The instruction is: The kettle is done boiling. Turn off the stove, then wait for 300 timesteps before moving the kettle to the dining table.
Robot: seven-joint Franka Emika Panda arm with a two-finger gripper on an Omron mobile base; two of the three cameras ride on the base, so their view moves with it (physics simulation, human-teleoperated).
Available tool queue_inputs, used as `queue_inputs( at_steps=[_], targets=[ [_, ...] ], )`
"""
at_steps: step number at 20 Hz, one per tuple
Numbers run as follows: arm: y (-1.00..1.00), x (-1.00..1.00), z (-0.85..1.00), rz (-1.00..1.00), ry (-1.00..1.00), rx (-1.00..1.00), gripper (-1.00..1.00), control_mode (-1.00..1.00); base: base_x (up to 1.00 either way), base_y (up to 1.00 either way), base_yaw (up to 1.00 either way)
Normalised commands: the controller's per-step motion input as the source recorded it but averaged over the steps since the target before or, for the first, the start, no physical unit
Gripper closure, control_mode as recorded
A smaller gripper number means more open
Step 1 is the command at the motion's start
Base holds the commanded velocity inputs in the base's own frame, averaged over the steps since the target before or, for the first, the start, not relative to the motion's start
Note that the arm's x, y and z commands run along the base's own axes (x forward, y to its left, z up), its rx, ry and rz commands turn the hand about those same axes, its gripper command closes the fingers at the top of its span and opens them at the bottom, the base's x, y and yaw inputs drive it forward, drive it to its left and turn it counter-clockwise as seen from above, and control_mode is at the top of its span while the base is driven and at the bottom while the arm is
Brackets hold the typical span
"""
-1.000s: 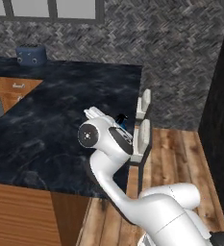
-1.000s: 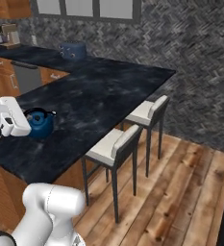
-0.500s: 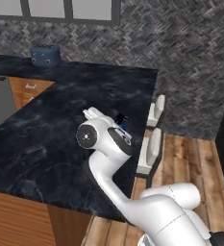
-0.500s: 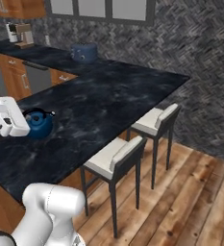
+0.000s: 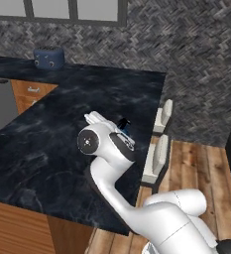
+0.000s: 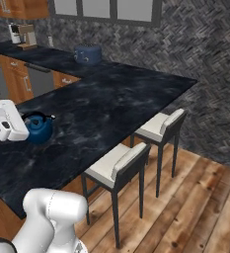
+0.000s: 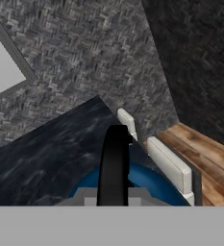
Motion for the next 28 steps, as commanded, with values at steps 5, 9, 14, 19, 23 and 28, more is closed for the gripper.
queue_inputs(
  at_steps=[5,9,14,19,23,28],
  targets=[
    [0.0,0.07,-0.01,0.0,0.0,0.0,1.0,-1.0,0.01,0.0,0.0],
    [-0.01,0.2,-0.08,0.0,0.0,0.0,1.0,-1.0,0.0,0.0,0.0],
    [-0.03,0.18,-0.22,0.0,0.0,0.0,1.0,-1.0,0.0,0.0,0.0],
    [-0.14,0.05,-0.18,0.0,0.0,0.0,1.0,-1.0,0.0,0.0,0.0],
    [-0.19,0.25,-0.26,-0.01,0.0,0.0,1.0,-1.0,0.0,0.0,0.0],
    [-0.2,0.35,-0.27,-0.01,0.02,0.0,1.0,-1.0,0.0,0.0,0.0]
  ],
)
